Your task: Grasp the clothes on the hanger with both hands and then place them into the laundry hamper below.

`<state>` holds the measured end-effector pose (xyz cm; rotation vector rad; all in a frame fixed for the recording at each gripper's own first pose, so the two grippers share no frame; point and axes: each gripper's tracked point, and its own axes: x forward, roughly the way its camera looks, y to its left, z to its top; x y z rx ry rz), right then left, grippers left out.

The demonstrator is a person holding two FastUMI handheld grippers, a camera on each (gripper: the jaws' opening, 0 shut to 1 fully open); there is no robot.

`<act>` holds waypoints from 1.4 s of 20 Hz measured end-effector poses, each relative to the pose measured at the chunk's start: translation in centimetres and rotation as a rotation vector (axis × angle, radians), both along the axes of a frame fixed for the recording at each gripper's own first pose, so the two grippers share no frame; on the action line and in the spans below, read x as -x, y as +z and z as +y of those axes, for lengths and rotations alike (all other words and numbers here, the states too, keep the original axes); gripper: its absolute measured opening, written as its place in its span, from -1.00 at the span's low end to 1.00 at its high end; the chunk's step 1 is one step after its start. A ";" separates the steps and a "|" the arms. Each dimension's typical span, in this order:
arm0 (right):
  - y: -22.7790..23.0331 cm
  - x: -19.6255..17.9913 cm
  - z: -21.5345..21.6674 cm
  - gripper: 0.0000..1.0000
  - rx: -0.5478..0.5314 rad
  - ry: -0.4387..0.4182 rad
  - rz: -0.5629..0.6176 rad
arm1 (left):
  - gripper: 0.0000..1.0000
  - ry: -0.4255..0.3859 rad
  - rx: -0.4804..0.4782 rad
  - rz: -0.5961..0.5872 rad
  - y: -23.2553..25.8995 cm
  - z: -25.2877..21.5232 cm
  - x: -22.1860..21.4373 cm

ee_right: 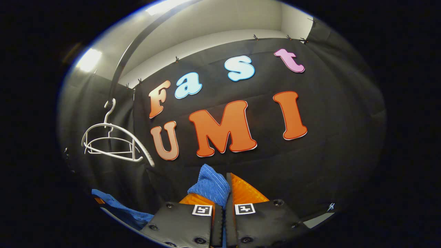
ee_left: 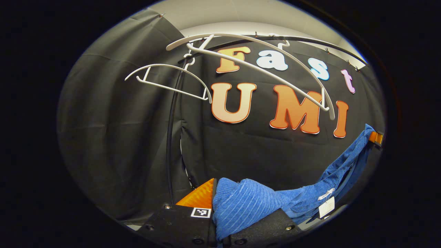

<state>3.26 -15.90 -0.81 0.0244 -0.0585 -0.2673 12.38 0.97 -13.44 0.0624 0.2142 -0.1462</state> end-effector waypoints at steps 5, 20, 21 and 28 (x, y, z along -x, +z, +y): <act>-1.7 0.0 3.8 -0.79 -0.009 0.112 0.049 | -0.87 -0.010 0.023 0.041 -0.8 -1.0 1.6; -20.5 -2.2 17.7 -0.78 -0.049 0.446 0.482 | -0.82 -0.079 0.082 0.406 -14.1 -5.6 3.6; -22.4 -2.0 17.6 -0.79 -0.060 0.441 0.524 | -0.81 -0.073 0.083 0.455 -15.7 -5.5 3.9; -35.5 1.5 16.8 -0.78 -0.095 0.395 0.839 | -0.64 -0.074 0.103 0.787 -25.6 -5.9 9.7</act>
